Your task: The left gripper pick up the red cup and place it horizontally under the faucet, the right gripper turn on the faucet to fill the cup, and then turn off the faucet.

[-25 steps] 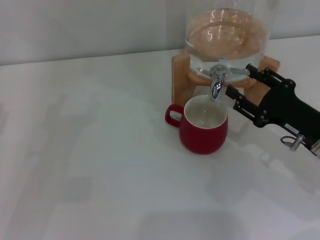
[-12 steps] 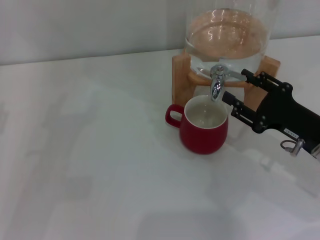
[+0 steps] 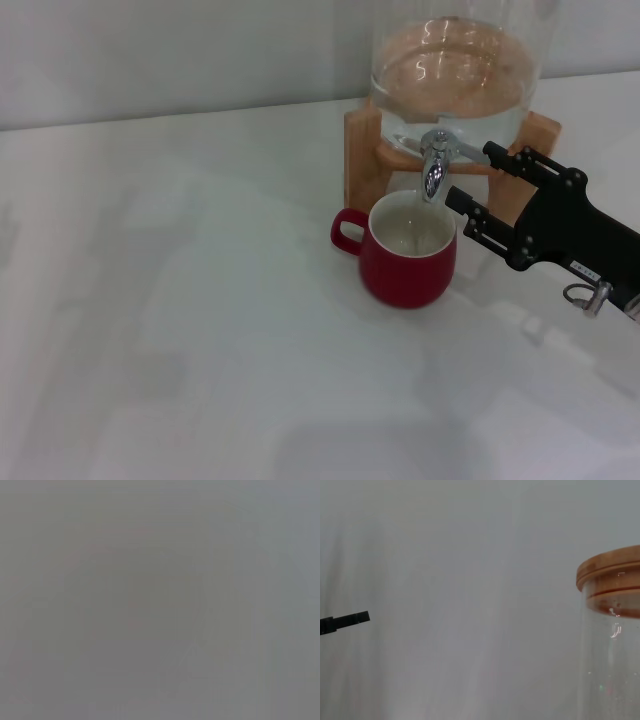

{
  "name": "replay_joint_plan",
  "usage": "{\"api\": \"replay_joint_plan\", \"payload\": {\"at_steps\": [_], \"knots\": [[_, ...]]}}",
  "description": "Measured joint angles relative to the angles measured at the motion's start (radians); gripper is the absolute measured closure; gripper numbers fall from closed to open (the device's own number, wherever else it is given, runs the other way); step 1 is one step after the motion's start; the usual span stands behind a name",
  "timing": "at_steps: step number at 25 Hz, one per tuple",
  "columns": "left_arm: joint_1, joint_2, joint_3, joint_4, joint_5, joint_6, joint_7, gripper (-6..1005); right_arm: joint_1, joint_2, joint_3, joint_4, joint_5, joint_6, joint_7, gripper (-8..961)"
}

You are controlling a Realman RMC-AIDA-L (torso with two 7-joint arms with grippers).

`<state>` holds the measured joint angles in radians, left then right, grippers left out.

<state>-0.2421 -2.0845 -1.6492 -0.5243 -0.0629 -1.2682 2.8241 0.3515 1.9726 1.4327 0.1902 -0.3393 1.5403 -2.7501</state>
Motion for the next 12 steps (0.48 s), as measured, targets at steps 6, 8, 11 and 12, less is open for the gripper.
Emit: {"api": "replay_joint_plan", "payload": {"at_steps": [6,8,11,12], "knots": [[0.004,-0.002,0.009,0.0,0.0,-0.003,-0.001,245,0.0,0.0,-0.006,0.001,0.0,0.007,0.001,337],[0.006,-0.002,0.009,0.0,0.0,-0.005,-0.002,245,0.0,-0.001,-0.008,0.001,0.0,0.008,0.003,337],[0.007,-0.002,0.01,0.0,0.0,-0.01,-0.004,245,0.0,0.0,-0.009,0.0,0.0,0.008,0.003,337],[0.008,-0.002,0.01,0.0,0.0,-0.012,-0.004,245,0.0,0.0,-0.009,0.0,0.0,0.008,0.003,337]]}}
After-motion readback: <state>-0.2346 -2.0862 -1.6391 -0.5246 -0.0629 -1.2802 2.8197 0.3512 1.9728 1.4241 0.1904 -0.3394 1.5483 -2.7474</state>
